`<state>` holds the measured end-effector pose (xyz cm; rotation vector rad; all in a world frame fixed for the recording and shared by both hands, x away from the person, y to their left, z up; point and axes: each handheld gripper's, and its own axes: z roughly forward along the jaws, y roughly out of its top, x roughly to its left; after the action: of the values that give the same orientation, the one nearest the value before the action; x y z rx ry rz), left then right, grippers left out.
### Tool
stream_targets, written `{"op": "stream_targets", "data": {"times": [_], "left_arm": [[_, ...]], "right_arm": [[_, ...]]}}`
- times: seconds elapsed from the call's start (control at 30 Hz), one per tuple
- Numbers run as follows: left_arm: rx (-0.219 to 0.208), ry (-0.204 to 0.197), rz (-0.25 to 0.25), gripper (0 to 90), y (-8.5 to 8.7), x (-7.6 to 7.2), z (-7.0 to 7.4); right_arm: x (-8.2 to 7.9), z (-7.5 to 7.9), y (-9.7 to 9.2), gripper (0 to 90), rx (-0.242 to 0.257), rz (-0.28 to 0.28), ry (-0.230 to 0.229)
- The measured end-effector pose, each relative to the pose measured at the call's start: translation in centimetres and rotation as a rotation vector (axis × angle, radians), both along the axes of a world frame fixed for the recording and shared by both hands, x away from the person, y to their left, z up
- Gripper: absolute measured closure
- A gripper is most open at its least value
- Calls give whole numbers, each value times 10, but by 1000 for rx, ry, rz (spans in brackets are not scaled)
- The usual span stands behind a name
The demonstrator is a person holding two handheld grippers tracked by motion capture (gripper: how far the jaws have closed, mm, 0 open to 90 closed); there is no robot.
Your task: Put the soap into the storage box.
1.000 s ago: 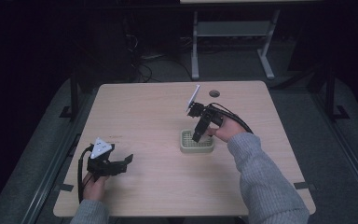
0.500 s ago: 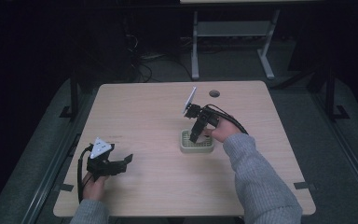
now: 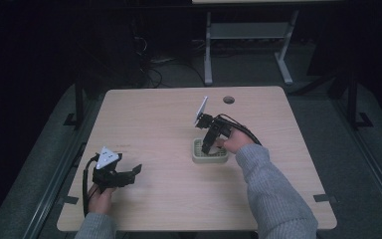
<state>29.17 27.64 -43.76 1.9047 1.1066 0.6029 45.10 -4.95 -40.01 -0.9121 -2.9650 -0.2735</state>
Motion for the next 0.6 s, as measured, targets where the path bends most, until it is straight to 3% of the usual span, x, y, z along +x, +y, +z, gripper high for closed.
{"op": "stream_targets", "data": {"times": [0.6], "left_arm": [[-2, 2, -2, 148, 0, 0, 0]], "right_arm": [[2, -8, 4, 234, -39, -4, 1]]}}
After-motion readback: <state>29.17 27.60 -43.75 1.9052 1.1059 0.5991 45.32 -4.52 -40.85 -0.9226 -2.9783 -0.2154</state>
